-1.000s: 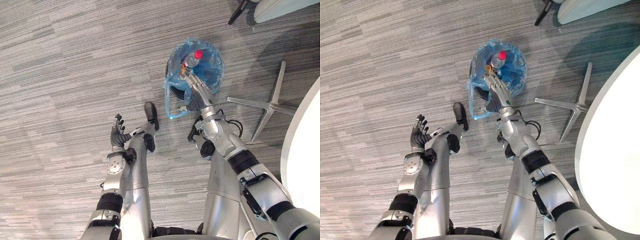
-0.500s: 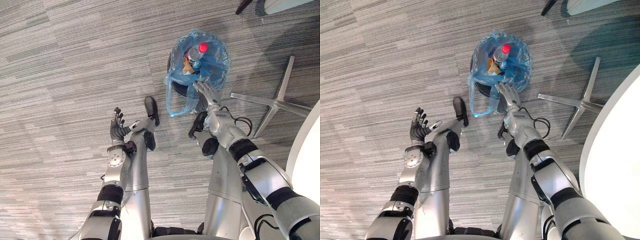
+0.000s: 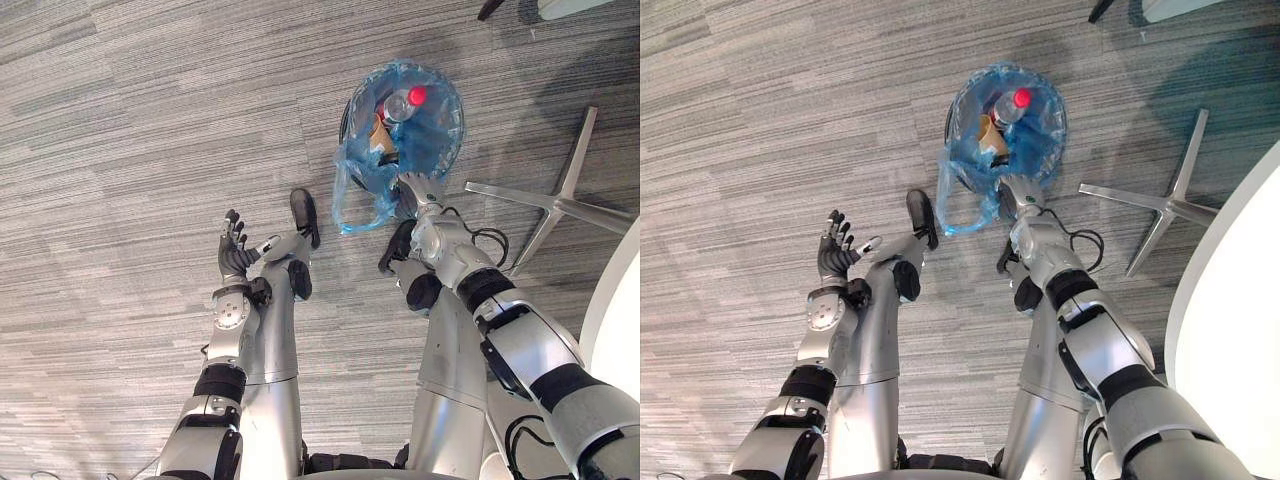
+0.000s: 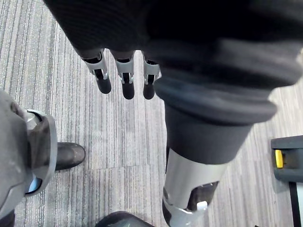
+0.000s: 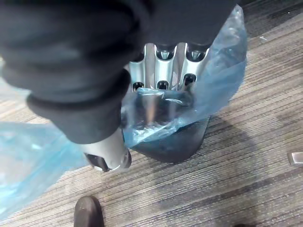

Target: Gather rubbish on tea table into small bin, then transfer packed bag to large trash can.

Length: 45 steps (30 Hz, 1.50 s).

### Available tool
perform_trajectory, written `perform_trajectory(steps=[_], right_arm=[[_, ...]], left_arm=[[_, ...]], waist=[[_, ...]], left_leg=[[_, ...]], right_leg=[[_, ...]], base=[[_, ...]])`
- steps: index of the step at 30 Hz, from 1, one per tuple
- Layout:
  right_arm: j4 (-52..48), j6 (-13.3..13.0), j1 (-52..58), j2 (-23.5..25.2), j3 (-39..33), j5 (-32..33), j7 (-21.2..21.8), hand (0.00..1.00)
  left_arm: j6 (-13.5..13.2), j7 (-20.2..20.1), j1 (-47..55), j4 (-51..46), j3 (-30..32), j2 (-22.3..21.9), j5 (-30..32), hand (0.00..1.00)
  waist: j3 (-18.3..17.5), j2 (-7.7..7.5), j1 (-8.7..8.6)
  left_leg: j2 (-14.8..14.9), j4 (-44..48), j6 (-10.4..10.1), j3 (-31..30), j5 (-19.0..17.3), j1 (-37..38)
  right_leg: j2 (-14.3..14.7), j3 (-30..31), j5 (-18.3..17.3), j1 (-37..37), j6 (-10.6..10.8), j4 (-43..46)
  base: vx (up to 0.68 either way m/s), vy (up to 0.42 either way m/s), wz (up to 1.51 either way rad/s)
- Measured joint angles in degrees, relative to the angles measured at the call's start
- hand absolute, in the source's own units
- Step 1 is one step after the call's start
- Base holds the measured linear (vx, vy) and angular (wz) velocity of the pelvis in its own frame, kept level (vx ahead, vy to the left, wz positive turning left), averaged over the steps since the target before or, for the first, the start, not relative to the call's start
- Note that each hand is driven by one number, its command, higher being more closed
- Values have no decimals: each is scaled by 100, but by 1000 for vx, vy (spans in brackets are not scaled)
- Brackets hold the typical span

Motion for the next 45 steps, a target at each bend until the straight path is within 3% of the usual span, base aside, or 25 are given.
perform_trajectory(steps=[11, 22, 26, 29, 33, 36, 39, 45], right_arm=[[-840, -14, 130, -2, -65, 317, -104, 100], [-3792, -87, 1729, 544, -704, 963, -416, 100], [-4659, -92, 2586, 781, -815, 1281, -448, 100], [-5352, -158, 3434, 1006, -764, 1460, -435, 100], [-6048, -310, 4181, 1141, -712, 1613, -366, 100], [-6116, -481, 4501, 1260, -604, 1644, -168, 100], [-6091, -538, 4701, 1229, -338, 1683, 76, 100], [-6034, -754, 4798, 1036, -364, 1930, 464, 100]], left_arm=[[14, 27, -90, 112, 188, -44, 12, 0], [273, 110, 93, 103, 223, -245, 78, 0], [361, 107, 534, -2, 153, -234, 219, 0], [421, 108, 1004, -74, 120, -262, 307, 0], [520, 88, 1434, -80, -55, -286, 404, 0], [525, -19, 1714, -2, -195, -281, 520, 0], [528, -37, 1959, 427, -448, -161, 577, 0], [570, -142, 2363, 739, -637, 107, 838, 0]], waist=[[0, 0, 1], [-7, -12, -62], [-13, -24, -154], [-138, -197, -159], [-400, -317, -168], [-616, -360, -185], [-1048, -372, -181], [-1481, -382, -318]], left_leg=[[47, 65, 2, 0, 1, 7], [85, 130, 78, -13, -87, 688], [70, -254, 64, 89, -76, 1481], [72, -703, 63, 256, -76, 2376], [30, -1108, 31, 339, -71, 3280], [-87, -1527, 5, 389, -44, 3986], [-239, -2176, -143, 416, 56, 4582], [-439, -3463, -155, 608, 489, 5802]], right_leg=[[37, 6, 10, 13, -17, 16], [80, 2, -18, 756, 14, -54], [143, -31, 35, 1547, 69, -506], [164, -128, 133, 2425, 163, -1057], [244, -213, 251, 3400, 291, -1646], [258, -245, 332, 4096, 292, -2069], [347, -195, 482, 4621, 386, -2697], [592, -117, 996, 5751, 454, -4055]], base=[[-49, 0, -2], [-57, -3, -2], [-44, -11, -4], [45, -50, -17], [137, -64, -1], [211, -45, 6], [187, -3, -8], [179, 25, -13]])
